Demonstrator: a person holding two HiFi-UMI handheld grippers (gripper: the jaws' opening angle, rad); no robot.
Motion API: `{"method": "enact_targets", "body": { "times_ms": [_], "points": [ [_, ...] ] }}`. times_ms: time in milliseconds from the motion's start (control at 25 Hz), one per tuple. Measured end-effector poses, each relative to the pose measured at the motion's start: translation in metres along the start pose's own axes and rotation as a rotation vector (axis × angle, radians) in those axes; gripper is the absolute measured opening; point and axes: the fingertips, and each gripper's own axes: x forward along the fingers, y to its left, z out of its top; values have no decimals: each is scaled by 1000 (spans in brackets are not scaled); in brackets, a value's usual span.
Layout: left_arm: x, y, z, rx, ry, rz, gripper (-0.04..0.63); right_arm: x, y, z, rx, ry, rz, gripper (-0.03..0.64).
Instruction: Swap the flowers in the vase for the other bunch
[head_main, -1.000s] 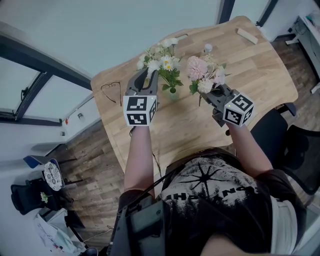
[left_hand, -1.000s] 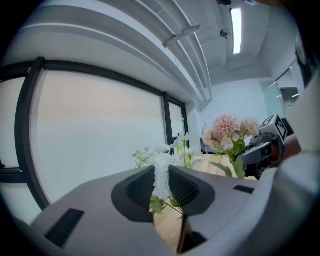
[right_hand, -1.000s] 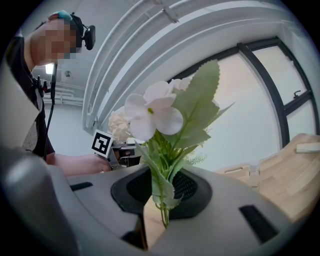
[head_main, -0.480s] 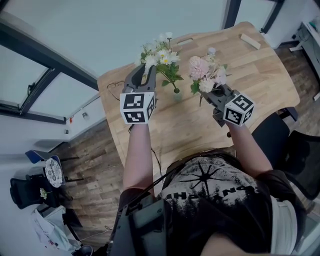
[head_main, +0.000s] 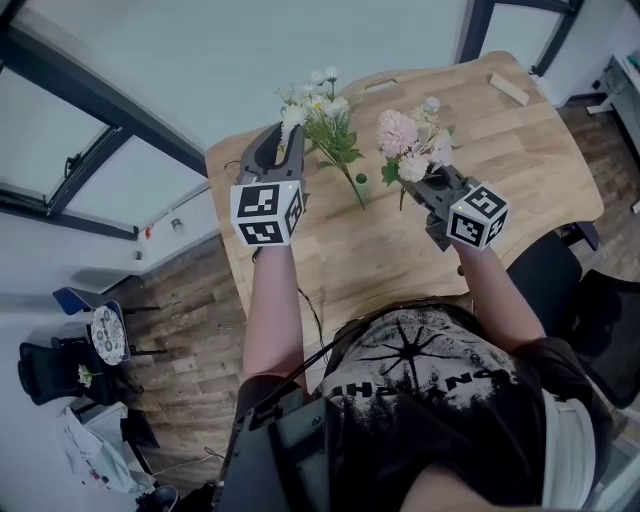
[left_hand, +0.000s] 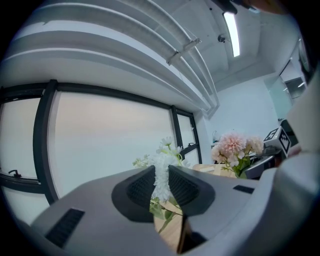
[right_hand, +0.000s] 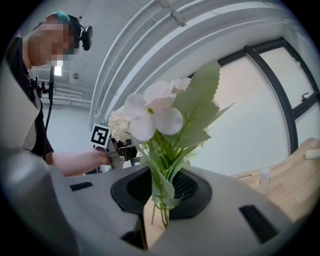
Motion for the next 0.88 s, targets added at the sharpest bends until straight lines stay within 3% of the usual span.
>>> {"method": "enact_targets", "body": {
  "times_ms": [600,880],
  "points": [
    [-53,19,-57,-67,86,64,92,21,12,1,-22,22,36,58],
    [-52,61,-96,-130,168,102,91,96,3,21,-40,53,89,58]
  ]
}}
